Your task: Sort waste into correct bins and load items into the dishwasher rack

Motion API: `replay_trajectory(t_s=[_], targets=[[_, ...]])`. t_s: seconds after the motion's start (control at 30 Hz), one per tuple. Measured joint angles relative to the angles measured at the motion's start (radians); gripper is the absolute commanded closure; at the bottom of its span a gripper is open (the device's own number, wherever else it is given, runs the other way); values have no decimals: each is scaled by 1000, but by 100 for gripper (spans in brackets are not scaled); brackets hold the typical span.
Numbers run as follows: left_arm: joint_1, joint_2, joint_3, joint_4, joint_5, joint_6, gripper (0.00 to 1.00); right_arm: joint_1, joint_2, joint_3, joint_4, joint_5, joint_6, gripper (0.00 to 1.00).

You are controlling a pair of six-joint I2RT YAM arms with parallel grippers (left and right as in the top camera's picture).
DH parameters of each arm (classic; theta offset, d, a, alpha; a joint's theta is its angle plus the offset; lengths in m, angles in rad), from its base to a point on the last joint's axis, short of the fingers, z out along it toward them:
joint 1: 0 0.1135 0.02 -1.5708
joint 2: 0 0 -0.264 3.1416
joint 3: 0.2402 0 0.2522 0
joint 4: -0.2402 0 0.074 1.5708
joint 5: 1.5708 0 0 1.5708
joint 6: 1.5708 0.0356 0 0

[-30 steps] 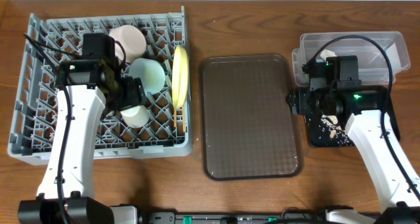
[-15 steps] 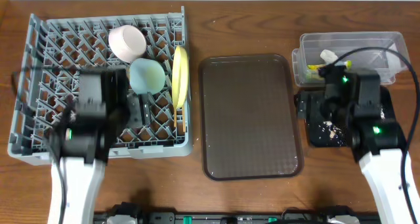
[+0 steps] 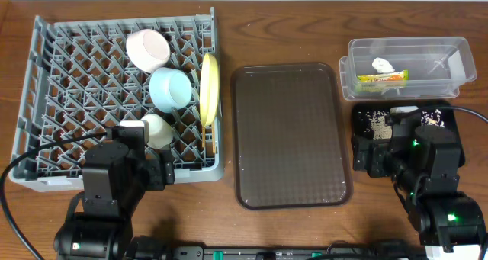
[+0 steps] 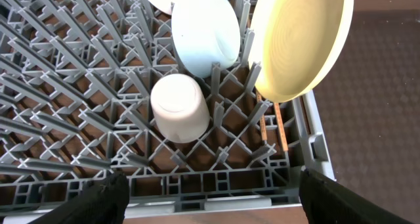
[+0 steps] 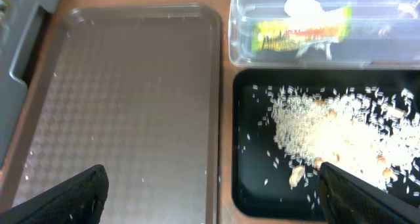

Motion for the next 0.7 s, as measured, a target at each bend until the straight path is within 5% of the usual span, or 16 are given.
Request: replay_trajectory(t_s=[0.7], targets=[[0, 0, 0, 0, 0, 0, 15, 0, 5, -3, -65, 24, -5, 1]])
